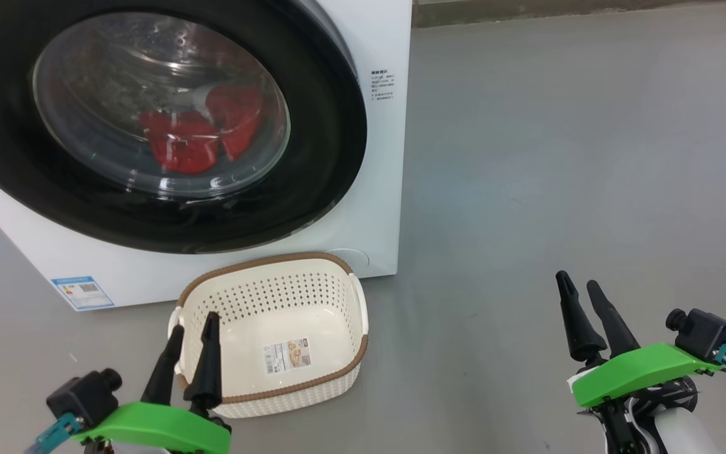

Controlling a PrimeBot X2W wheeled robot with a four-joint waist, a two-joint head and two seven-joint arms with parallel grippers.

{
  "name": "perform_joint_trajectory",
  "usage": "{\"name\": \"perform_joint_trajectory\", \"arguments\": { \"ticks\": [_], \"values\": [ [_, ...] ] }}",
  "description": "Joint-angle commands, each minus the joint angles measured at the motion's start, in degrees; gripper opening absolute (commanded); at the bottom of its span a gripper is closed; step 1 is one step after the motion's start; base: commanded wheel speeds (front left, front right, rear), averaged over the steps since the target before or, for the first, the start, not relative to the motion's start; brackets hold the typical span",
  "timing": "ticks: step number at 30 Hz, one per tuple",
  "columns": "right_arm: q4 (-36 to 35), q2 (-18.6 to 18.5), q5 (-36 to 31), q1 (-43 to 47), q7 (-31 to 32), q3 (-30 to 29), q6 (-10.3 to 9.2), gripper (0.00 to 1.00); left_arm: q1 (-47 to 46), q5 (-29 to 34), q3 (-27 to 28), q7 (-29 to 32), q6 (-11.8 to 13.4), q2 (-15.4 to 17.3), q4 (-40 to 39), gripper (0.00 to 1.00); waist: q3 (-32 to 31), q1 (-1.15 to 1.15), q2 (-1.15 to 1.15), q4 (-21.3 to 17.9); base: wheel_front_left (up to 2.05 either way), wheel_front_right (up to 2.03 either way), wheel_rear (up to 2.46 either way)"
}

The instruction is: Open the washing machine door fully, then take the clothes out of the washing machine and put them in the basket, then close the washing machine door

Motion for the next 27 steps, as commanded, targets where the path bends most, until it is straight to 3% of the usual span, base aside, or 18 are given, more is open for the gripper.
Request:
{"name": "perform_joint_trajectory", "arguments": {
  "ticks": [1, 27],
  "values": [
    [-1.71, -0.58, -1.86, -3.27, -1.05, 1.33, 0.02, 1.00, -3.32, 1.80, 0.98, -0.92, 0.46, 0.96, -1.58, 1.00, 0.06, 0.00, 0.00, -0.05, 0.00, 0.00, 0.00],
    [-2.23, -0.98, -21.87, -6.45, -5.44, 3.90, 0.03, 1.00, -6.72, 17.80, -1.95, -5.35, 2.48, 1.23, -1.35, 1.00, 0.83, 0.00, 0.00, -0.56, 0.00, 0.00, 0.00]
  ]
}}
